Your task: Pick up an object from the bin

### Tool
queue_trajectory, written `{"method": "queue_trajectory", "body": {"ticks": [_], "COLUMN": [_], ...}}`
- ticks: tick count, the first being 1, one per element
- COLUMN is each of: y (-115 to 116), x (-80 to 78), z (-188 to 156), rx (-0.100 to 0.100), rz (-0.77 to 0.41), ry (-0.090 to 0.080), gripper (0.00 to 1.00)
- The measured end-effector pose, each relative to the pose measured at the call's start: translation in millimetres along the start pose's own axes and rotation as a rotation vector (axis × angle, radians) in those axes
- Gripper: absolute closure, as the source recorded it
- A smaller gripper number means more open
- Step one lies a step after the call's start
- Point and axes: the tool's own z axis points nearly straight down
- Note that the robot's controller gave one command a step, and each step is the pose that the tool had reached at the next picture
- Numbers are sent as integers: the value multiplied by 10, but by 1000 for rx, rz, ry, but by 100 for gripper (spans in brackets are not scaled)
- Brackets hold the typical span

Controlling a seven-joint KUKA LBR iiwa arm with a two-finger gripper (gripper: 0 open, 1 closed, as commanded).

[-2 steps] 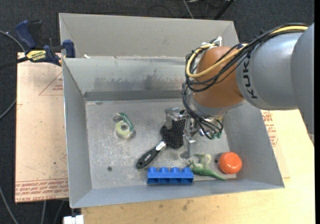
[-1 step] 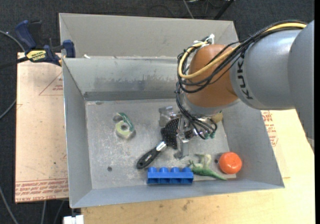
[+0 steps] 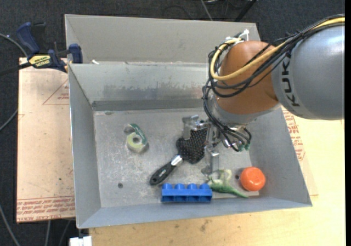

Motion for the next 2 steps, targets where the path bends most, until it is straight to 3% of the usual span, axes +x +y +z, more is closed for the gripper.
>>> {"method": "queue_trajectory", "body": {"ticks": [1, 2], "y": [-93, -18], "x": [-178, -206], "z": [-450, -220], "rx": [1, 4], "rz": [18, 28], "ry": [-4, -17], "gripper": [0, 0]}}
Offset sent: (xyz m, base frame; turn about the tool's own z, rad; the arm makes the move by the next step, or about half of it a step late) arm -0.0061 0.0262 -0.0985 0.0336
